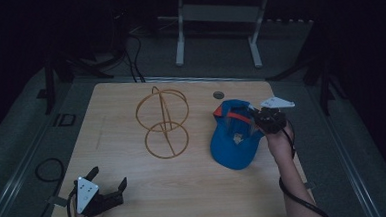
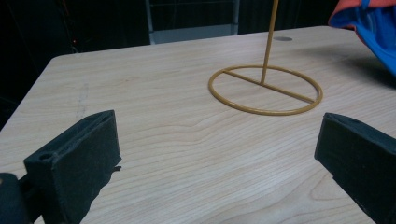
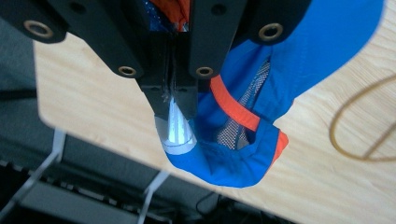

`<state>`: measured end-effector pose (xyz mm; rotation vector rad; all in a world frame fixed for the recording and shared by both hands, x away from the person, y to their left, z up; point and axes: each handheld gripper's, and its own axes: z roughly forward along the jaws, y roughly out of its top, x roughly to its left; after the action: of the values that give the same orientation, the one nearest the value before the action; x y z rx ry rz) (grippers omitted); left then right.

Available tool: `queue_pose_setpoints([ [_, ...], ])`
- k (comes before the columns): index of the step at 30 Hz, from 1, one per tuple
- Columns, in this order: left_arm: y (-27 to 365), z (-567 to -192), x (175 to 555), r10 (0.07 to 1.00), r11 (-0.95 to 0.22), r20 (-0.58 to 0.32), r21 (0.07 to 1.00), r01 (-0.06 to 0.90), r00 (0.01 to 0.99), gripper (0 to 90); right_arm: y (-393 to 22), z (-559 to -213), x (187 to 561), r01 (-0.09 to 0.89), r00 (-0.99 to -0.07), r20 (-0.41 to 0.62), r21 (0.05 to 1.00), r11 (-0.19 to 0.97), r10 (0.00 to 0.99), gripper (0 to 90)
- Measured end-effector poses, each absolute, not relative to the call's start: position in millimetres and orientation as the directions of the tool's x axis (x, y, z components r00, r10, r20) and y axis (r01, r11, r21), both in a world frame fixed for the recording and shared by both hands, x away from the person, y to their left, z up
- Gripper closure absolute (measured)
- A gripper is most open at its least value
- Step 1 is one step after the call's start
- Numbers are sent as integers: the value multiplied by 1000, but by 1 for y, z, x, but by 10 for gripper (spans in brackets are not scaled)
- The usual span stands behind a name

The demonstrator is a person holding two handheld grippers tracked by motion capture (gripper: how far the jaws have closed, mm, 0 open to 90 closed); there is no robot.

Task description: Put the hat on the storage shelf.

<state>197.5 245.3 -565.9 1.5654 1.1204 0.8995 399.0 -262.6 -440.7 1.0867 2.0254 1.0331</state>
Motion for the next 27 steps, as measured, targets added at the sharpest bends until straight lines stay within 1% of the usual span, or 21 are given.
queue_pose_setpoints([
  [1, 245, -565, 197, 953, -95, 20, 967, 235, 303, 4, -262, -429, 395, 363, -481, -158, 859, 361, 862, 879],
  [2, 245, -565, 198, 953, -86, 11, 967, 238, 303, 4, -262, -429, 395, 363, -481, -158, 859, 361, 862, 879],
  [5, 244, -563, 197, 951, -77, 0, 969, 236, 310, 4, -260, -412, 387, 319, -487, -185, 872, 371, 854, 879],
  [6, 243, -562, 196, 950, -77, -1, 968, 238, 312, 4, -260, -402, 381, 291, -488, -206, 878, 381, 848, 879],
  [7, 242, -561, 196, 949, -81, 0, 967, 243, 315, 4, -260, -402, 381, 291, -488, -206, 878, 381, 848, 879],
  [10, 234, -555, 194, 940, -78, -15, 964, 256, 342, 20, -261, -383, 371, 247, -497, -230, 887, 390, 837, 879],
  [12, 226, -548, 192, 929, -73, -32, 960, 269, 369, 20, -261, -380, 368, 238, -500, -233, 889, 391, 834, 879],
  [13, 221, -543, 191, 926, -72, -45, 954, 291, 376, 20, -262, -373, 362, 221, -506, -247, 889, 402, 826, 879],
  [17, 210, -525, 190, 903, -40, -109, 942, 333, 415, 20, -262, -368, 354, 204, -517, -259, 888, 412, 816, 879],
  [19, 204, -516, 190, 896, -53, -105, 940, 337, 432, 20, -262, -365, 348, 195, -517, -266, 889, 415, 813, 879],
  [23, 189, -493, 189, 883, -116, -37, 948, 295, 468, 22, -264, -359, 339, 184, -524, -271, 890, 418, 807, 879],
  [26, 181, -479, 190, 872, -138, -15, 951, 275, 490, 22, -264, -354, 332, 171, -530, -273, 893, 416, 803, 879],
  [27, 177, -472, 190, 870, -147, -3, 953, 265, 492, 25, -265, -351, 326, 162, -543, -259, 901, 403, 799, 879],
])
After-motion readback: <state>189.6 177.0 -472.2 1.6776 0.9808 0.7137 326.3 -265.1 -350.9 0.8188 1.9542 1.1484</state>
